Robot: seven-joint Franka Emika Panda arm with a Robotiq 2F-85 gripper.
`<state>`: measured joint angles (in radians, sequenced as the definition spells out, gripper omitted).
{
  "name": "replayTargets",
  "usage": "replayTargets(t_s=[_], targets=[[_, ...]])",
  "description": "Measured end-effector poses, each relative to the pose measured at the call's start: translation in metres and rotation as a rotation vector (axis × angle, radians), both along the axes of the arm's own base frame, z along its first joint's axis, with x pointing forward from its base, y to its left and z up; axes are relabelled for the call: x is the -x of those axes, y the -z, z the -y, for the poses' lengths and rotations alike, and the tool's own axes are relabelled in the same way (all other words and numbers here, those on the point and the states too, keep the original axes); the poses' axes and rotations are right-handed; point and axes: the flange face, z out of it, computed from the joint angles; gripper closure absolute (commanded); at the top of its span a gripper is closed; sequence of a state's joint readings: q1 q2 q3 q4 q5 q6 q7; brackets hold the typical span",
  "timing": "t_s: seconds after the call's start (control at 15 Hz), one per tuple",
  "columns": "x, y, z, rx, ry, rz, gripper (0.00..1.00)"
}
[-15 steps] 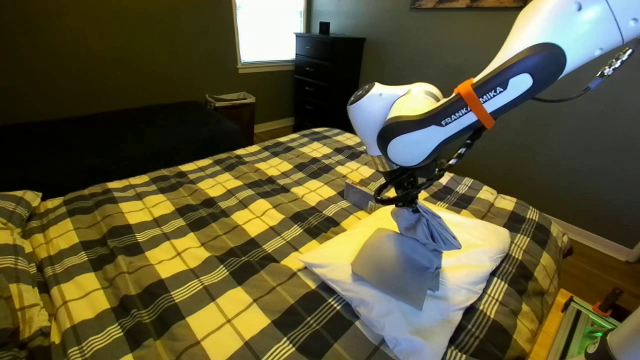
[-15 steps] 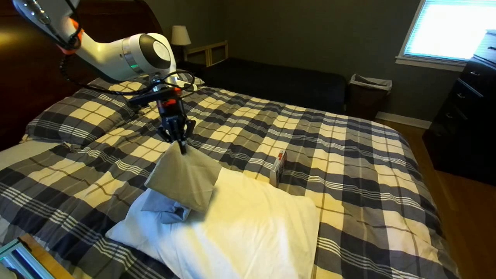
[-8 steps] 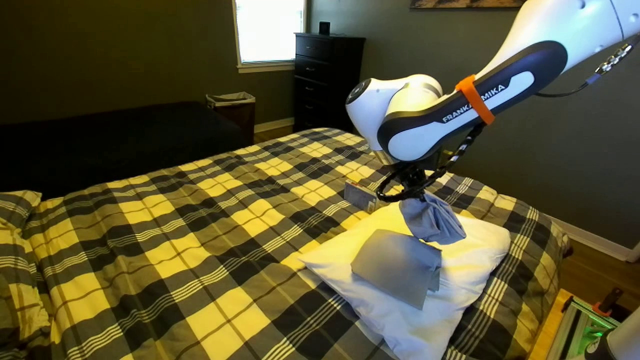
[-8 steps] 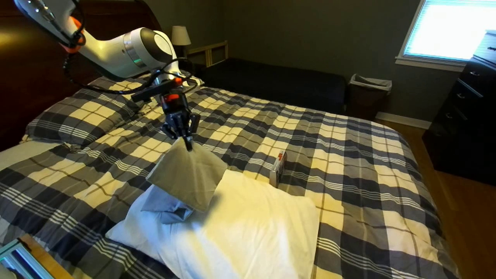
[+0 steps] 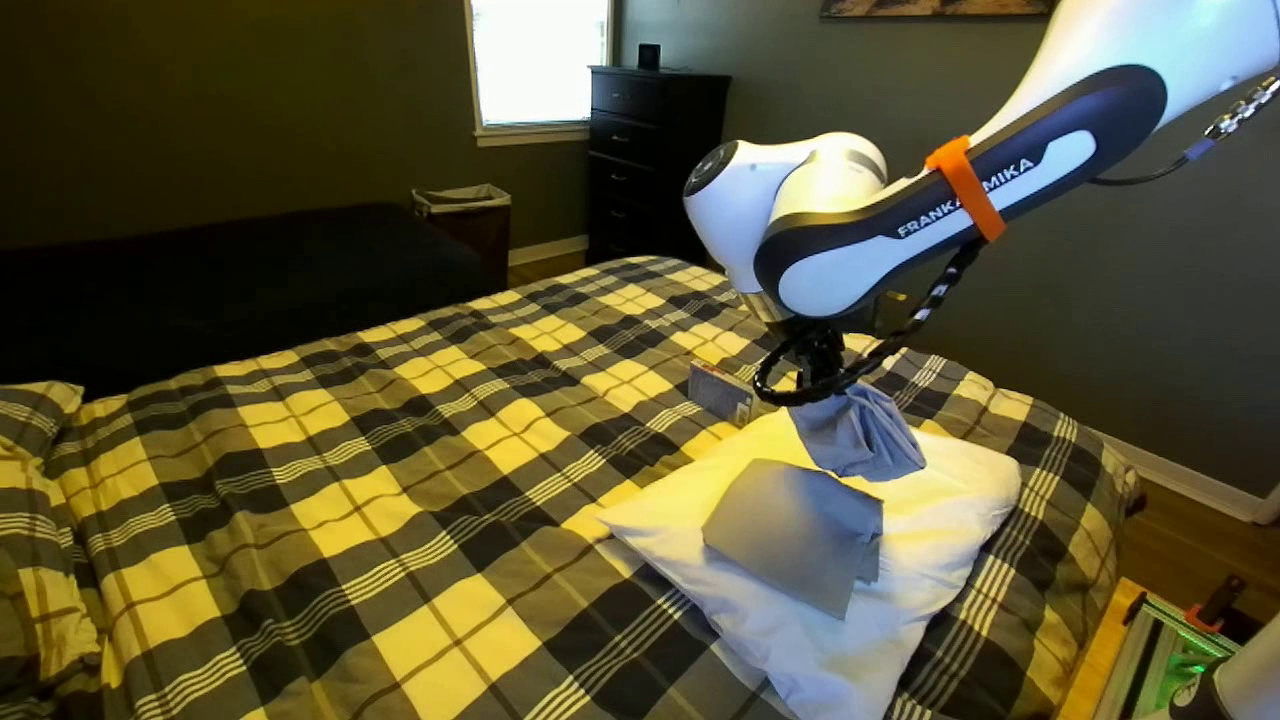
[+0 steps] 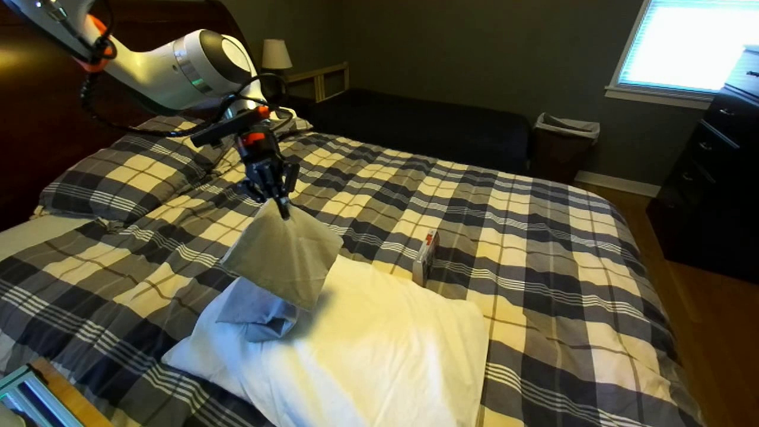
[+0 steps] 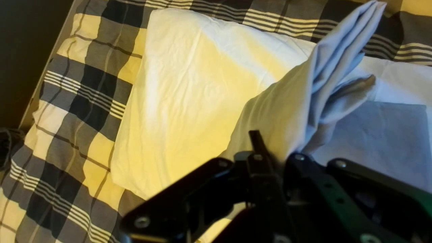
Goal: Place the sheet that is at the bottom, on the sheet on top of it
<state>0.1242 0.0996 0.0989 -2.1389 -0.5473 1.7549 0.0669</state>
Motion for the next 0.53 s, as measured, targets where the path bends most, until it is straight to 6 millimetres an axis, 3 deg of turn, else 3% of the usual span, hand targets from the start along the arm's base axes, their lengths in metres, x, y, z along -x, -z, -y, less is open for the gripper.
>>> replayTargets(t_s=[0.53], targets=[[0.008, 0.013, -0.025, -0.015, -0.113, -0.107, 0.98]])
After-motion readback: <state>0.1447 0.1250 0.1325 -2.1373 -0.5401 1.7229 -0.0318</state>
